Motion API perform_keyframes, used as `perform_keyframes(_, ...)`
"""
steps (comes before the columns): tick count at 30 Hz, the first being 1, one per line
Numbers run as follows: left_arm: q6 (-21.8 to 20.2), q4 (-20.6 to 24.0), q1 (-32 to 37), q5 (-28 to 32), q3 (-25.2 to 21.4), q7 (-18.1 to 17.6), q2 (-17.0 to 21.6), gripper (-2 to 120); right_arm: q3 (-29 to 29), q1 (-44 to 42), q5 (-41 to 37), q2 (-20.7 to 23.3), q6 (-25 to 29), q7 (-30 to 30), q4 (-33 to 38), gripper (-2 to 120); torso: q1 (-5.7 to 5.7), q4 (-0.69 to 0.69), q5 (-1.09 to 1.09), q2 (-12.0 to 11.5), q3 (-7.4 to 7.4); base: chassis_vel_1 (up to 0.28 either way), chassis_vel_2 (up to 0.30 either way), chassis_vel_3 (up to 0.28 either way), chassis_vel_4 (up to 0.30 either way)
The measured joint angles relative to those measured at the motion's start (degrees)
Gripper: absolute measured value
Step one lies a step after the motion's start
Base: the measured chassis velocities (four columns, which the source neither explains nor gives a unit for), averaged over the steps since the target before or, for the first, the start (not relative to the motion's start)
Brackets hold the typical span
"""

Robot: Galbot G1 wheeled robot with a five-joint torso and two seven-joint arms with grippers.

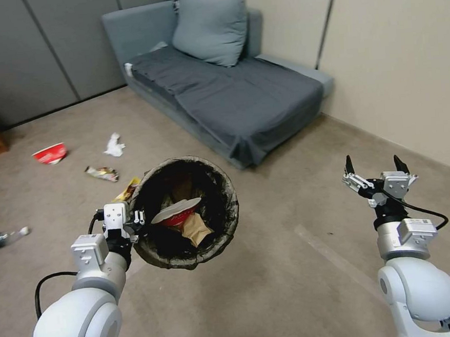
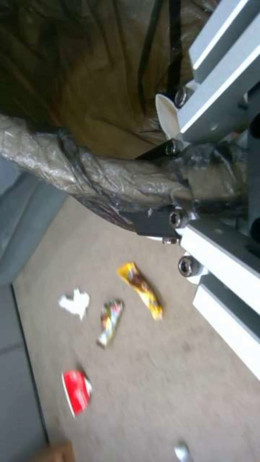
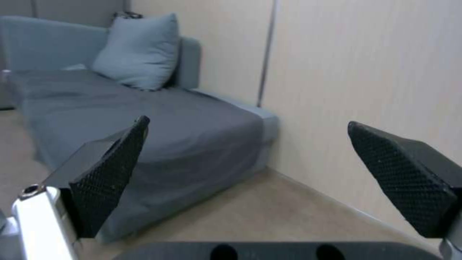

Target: Pick up the trash bin, then pick up the garbage from the floor and place it into the trash bin.

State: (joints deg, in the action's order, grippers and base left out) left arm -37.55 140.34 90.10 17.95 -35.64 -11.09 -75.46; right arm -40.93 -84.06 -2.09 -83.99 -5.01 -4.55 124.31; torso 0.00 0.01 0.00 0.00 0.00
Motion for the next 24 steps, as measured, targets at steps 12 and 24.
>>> perform_keyframes(12, 0.21, -0.3, -0.04, -0.09, -0.2, 0.13, -0.16, 0, -0.23, -0.01, 0.09, -0.07, 0.3, -0.15, -0.38, 100, 0.0, -0.01, 0.0, 0.0, 0.0, 0.09, 0.094, 0.096, 0.087)
perform_keyframes(24, 0.29, -0.55, -0.2, -0.15, -0.09, 0.23, -0.25, 0, -0.15, -0.01, 0.2, -0.17, 0.57, -0.18, -0.72, 100, 0.0, -0.01, 0.0, 0.0, 0.0, 0.089, 0.09, 0.096, 0.096)
